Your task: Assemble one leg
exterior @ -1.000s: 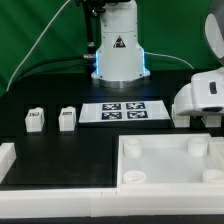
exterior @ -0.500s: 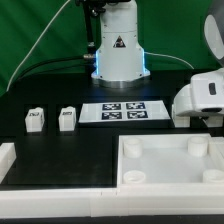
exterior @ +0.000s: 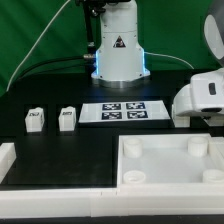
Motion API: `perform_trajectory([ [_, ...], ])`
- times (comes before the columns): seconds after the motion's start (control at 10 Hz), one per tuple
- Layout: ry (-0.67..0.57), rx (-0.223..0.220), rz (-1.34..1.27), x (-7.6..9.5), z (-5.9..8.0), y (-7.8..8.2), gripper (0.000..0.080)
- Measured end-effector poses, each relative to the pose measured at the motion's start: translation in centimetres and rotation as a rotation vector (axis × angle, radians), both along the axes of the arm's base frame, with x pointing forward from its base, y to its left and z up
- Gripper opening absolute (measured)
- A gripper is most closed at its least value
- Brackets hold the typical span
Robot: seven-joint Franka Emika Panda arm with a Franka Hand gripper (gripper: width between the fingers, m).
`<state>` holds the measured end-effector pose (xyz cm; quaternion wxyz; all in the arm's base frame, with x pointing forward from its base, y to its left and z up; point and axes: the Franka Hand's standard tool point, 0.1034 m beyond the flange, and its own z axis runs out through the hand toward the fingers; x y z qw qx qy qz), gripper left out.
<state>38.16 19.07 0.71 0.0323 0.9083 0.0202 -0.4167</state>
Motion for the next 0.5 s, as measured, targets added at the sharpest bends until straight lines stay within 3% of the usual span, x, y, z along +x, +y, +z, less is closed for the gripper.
perform_trajectory([
  [0.3,-0.003,0.000,-0.002,0.1,0.1,-0.1,0.0291],
  [0.5,-0.017,-0.013,-0.016,0.4,1.6,-0.5,0.0292],
])
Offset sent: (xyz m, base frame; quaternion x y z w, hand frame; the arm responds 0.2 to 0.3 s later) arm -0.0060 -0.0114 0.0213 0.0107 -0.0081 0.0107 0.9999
